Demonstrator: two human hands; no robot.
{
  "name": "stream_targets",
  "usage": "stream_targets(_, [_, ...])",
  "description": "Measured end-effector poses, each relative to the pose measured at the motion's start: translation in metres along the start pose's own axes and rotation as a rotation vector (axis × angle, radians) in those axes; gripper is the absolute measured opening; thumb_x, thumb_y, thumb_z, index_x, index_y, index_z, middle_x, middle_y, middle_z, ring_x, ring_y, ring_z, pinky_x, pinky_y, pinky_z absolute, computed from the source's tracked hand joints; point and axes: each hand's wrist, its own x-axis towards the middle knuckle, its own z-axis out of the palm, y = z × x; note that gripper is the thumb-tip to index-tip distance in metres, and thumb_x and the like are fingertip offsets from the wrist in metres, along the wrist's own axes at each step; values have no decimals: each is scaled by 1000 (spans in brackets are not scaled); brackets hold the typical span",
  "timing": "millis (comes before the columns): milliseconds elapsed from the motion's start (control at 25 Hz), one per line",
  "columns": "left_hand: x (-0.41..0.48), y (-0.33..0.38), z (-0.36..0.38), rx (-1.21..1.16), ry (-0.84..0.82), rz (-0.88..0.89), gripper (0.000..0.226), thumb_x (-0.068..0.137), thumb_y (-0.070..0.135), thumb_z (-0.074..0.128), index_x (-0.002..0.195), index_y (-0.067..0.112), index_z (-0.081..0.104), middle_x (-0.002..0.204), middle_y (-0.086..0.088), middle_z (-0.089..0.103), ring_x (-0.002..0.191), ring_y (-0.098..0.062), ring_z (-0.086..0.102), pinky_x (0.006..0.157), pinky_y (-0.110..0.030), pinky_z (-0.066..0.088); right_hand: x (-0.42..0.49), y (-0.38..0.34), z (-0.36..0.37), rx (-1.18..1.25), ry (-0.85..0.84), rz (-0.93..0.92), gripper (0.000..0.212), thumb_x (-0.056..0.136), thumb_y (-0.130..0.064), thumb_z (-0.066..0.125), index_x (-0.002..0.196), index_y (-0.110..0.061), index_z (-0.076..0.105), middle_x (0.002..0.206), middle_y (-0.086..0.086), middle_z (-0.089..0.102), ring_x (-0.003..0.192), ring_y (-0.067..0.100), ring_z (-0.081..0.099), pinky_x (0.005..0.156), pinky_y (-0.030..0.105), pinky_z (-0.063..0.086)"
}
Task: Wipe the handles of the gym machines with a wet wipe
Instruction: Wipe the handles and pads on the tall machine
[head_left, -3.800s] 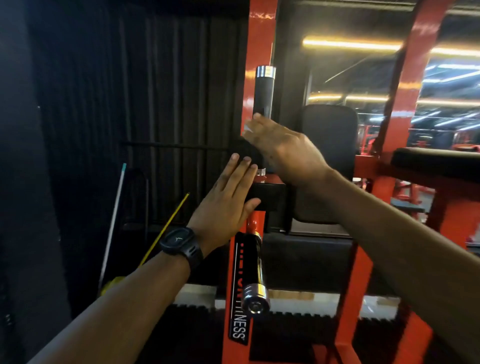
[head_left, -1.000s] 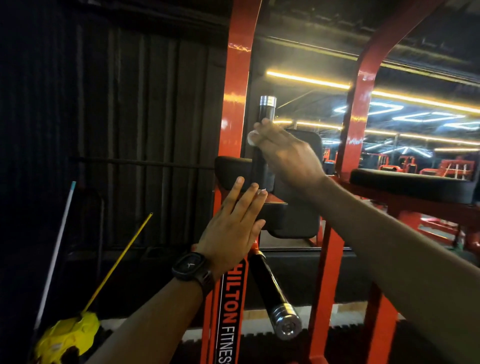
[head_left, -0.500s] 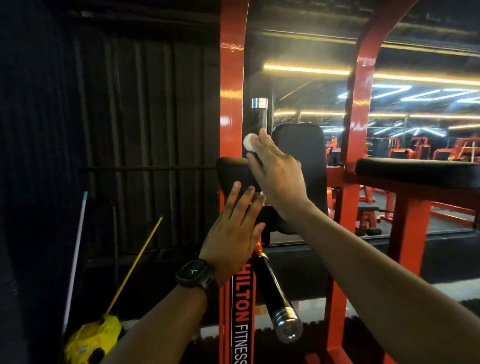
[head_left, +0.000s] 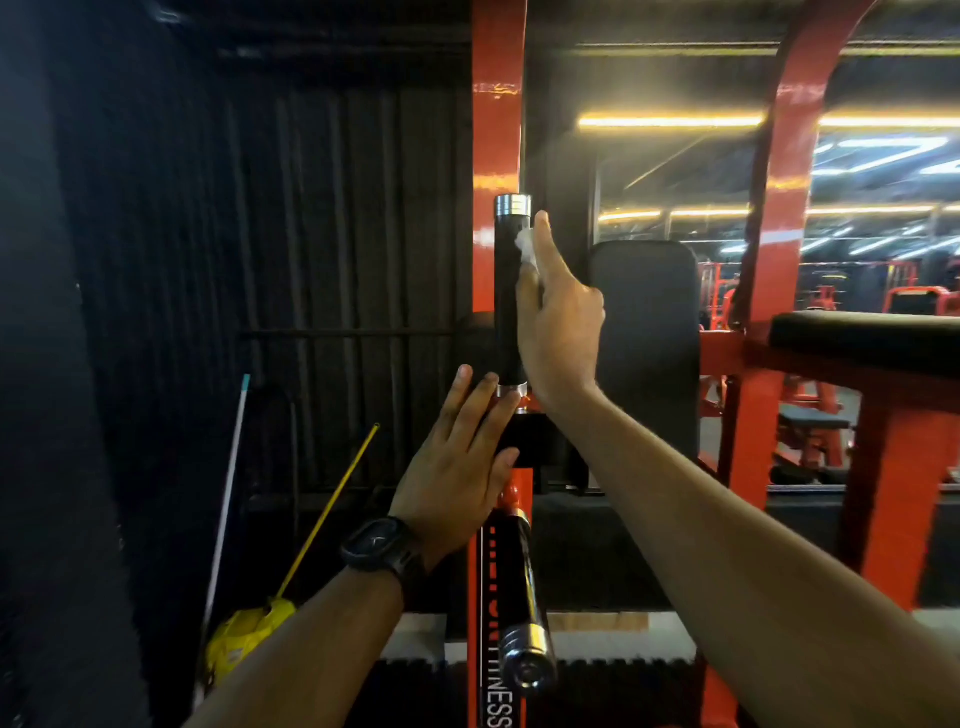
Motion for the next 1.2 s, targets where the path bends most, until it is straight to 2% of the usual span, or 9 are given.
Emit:
stream_targets(320, [0, 6, -1, -21, 0, -58, 58, 103, 42, 27, 155, 31, 3, 166, 1, 7, 154, -15, -9, 118, -43, 17, 11, 10, 7, 104, 13, -18, 30, 105, -30, 50, 127, -16, 64, 88, -10, 67, 67, -7, 50, 72, 15, 48])
stream_targets(480, [-2, 4, -1, -14, 11, -51, 57, 104, 41, 29, 156, 25, 12, 166, -2, 11, 155, -15, -8, 118, -44, 22, 5, 6, 5, 187, 21, 117, 20, 104, -26, 51, 111, -21, 70, 70, -16, 59, 53, -3, 50, 52, 11, 41])
stream_targets(600, [-1, 3, -1, 0, 37, -16, 56, 104, 39, 30, 156, 20, 17, 165, -5, 15, 155, -16, -6, 119, -42, 20, 28, 6, 3, 324, 42, 270, 34, 103, -29, 52, 77, -11, 63, 63, -4, 55, 54, 6, 46, 53, 24, 44])
stream_targets(720, [0, 3, 0, 13, 40, 4, 56, 104, 40, 29, 156, 20, 16, 165, -6, 15, 155, -18, -5, 120, -41, 15, 38, 7, 4, 410, 31, 330, 43, 104, -35, 48, 83, 1, 61, 68, 6, 56, 60, 14, 49, 57, 36, 48])
stream_targets(840, [-1, 4, -1, -7, 41, -1, 57, 104, 39, 30, 156, 23, 12, 165, -5, 14, 155, -17, -6, 120, -43, 17, 18, 13, 0, 238, 0, 119, 28, 105, -29, 48, 100, -10, 70, 86, 3, 70, 67, -3, 56, 64, 26, 55])
stream_targets(920, [1, 3, -1, 5, 64, 27, 57, 104, 38, 30, 156, 20, 14, 164, -7, 18, 155, -22, -1, 120, -44, 19, 13, 17, -6, -13, -35, -172, 27, 102, -13, 51, 125, -13, 65, 123, 3, 69, 98, -6, 63, 86, 12, 51])
stream_targets(1000, [1, 2, 1, 8, 87, 49, 57, 104, 37, 31, 155, 16, 17, 163, -10, 20, 155, -25, 3, 120, -44, 22, 11, 34, -9, -298, -212, -579, 41, 95, 0, 54, 135, -5, 58, 143, 14, 55, 130, 20, 55, 108, 33, 47])
stream_targets(1080, [-1, 3, 1, 4, 97, 51, 58, 104, 37, 31, 155, 14, 16, 163, -10, 20, 154, -26, 3, 118, -45, 28, 14, 49, -19, -516, -410, -960, 44, 89, 4, 54, 133, 2, 57, 141, 21, 54, 136, 32, 48, 112, 43, 40])
stream_targets(1200, [1, 0, 3, -31, 105, 69, 60, 103, 38, 34, 155, 14, 17, 163, -7, 19, 155, -25, 3, 116, -44, 32, 39, 42, -35, -625, -449, -1079, 46, 86, 4, 46, 130, 4, 59, 136, 23, 58, 130, 35, 53, 108, 41, 38])
